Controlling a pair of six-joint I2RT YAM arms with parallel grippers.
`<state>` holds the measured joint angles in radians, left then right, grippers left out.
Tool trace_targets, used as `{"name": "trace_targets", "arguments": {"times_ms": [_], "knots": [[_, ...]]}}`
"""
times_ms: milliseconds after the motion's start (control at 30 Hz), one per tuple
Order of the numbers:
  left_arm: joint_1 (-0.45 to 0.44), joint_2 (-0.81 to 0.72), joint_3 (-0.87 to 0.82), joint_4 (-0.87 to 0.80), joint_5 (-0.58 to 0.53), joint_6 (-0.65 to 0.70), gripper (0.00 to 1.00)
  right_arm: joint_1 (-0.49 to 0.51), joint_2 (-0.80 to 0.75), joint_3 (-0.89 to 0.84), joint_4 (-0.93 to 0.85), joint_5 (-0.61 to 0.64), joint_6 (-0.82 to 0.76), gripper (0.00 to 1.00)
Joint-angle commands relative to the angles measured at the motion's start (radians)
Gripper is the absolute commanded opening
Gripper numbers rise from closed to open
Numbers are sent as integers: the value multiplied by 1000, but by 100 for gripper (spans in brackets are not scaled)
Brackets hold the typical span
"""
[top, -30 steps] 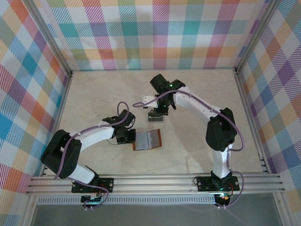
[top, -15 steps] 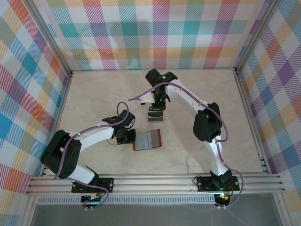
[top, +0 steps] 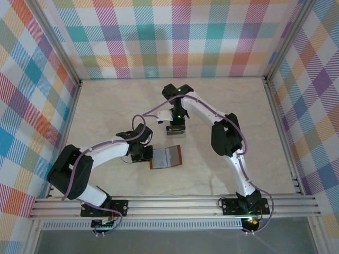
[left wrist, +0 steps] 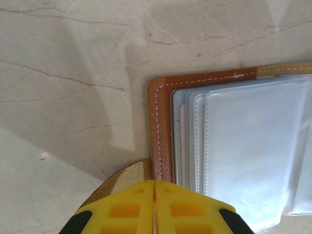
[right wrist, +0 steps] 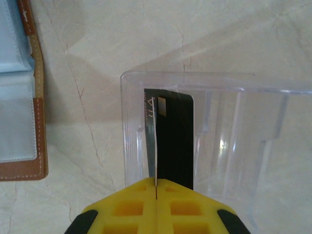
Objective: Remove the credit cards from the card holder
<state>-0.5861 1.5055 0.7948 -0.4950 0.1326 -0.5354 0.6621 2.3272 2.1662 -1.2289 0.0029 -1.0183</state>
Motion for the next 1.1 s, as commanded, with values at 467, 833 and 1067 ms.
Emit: {"name": "trace_targets", "arguments": {"times_ms": [467, 833, 1067], "knots": [[14, 25, 13, -23, -7, 2, 9, -1, -108, -26, 208, 115, 53, 26], [26, 70, 43, -45, -29, 62, 8, 17, -376, -286, 437, 114, 533, 34], [26, 75, 26, -13, 16, 51, 8, 26, -582, -555, 568, 37, 990, 34]]}}
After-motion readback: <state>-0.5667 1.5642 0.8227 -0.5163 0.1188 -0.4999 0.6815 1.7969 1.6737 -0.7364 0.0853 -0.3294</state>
